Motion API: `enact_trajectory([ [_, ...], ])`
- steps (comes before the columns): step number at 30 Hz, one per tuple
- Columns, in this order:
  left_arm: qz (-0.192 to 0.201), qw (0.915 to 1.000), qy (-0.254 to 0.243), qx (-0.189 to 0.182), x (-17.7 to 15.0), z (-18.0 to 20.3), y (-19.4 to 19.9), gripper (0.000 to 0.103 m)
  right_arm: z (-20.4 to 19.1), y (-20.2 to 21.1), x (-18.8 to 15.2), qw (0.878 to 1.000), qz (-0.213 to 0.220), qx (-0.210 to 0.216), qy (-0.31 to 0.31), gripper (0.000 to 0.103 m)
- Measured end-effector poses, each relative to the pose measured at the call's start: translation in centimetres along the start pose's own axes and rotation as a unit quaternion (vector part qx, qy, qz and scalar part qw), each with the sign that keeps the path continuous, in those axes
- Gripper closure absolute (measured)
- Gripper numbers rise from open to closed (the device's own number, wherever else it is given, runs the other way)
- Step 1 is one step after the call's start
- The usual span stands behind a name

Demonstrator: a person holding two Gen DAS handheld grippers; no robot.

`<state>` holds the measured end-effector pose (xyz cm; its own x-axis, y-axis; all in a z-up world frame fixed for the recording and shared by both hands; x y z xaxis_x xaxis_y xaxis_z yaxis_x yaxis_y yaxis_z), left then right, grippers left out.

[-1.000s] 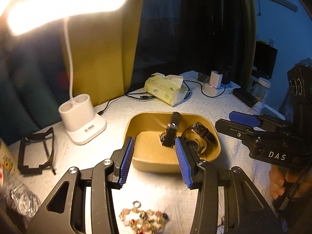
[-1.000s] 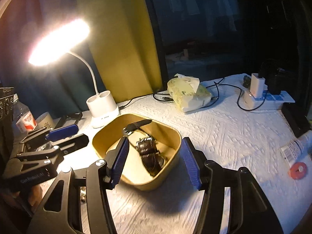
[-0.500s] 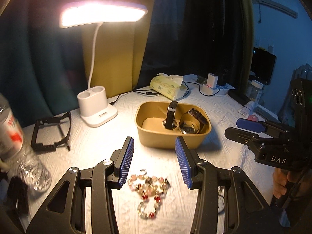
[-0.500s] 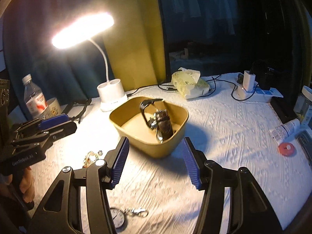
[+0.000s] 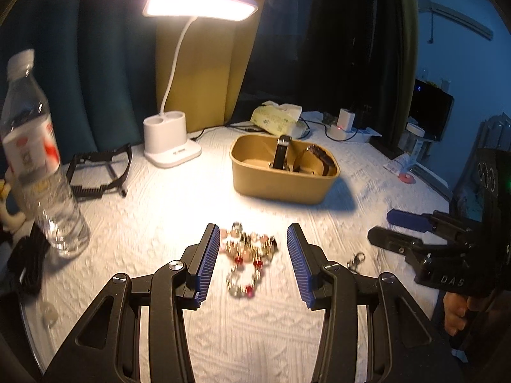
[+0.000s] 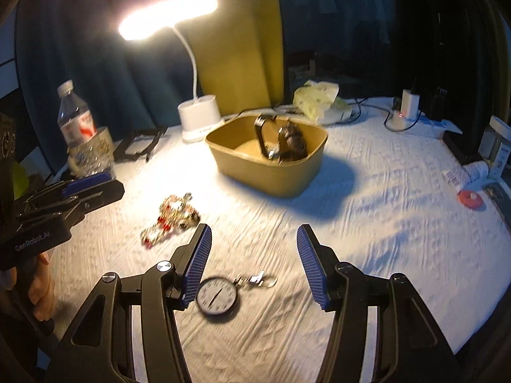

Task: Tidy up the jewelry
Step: 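Grasp the white-dial pocket watch with the right tool while the left tool grasps the beaded bracelet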

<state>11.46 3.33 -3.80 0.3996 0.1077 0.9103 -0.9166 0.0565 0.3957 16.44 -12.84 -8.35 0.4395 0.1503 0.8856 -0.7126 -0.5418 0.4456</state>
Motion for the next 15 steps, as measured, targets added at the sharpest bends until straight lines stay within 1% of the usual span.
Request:
enact_trajectory([
  [8, -0.016, 0.9998, 0.011, 0.001, -2.4, -0.6, 0.8, 0.056, -2.1, -1.0, -3.2, 0.999, -0.046, 0.016, 0.008, 0.047],
  [14, -0.023, 0.9996, 0.015, 0.002, -3.1, -1.0, 0.7, 0.056, -2.6, -2.0, -4.8, 0.996, -0.08, 0.018, 0.016, 0.047],
  [15, -0.026, 0.9995, 0.016, 0.001, -3.2, -1.0, 0.6, 0.056, -2.7, -2.0, -4.8, 0.997, -0.076, 0.015, 0.023, 0.047],
])
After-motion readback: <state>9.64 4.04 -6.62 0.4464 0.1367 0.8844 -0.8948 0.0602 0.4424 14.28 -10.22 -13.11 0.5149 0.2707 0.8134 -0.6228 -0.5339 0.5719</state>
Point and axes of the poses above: each gripper's, at about its wrist camera, not at the fingertips, and y roughly against the way its jaws point, z to its right, x to its top, the point moved 7 cm from there along -y, roughly the way its jaws point, and after that the axes turned 11 degrees about z, right-handed, at the moved point
